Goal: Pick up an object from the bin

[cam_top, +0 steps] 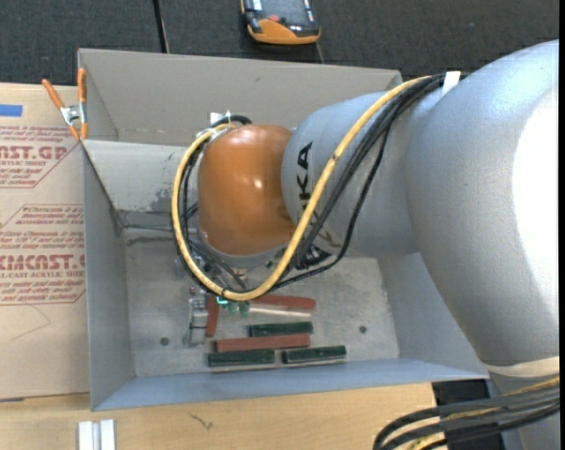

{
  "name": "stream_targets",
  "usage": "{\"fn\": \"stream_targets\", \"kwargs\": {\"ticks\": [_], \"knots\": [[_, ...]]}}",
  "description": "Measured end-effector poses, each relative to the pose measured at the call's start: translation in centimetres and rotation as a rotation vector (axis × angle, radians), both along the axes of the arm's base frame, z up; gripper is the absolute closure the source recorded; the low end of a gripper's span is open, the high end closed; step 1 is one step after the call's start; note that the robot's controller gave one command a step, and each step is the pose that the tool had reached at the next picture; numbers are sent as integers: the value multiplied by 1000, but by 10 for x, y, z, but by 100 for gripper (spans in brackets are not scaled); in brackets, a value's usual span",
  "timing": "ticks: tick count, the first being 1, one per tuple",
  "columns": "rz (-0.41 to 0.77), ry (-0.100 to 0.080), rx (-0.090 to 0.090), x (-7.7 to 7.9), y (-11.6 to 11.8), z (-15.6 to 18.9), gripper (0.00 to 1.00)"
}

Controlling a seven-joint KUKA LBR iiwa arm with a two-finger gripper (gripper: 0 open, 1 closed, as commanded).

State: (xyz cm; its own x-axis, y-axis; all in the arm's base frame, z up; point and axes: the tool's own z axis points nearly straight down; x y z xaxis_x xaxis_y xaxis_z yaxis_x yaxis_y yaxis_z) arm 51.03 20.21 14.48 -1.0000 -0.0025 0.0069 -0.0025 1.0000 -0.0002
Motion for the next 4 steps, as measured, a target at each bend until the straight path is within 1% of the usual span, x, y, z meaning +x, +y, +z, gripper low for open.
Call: {"fn": "stream_targets", "kwargs": {"ticks": [1, 2, 3, 4], "knots": [[-2, -7, 2, 2, -1, 3, 0], [128, -11, 2, 36, -41, -53, 0], [390, -7, 3, 52, -61, -73, 0], [477, -10, 2, 39, -43, -74, 0]]}}
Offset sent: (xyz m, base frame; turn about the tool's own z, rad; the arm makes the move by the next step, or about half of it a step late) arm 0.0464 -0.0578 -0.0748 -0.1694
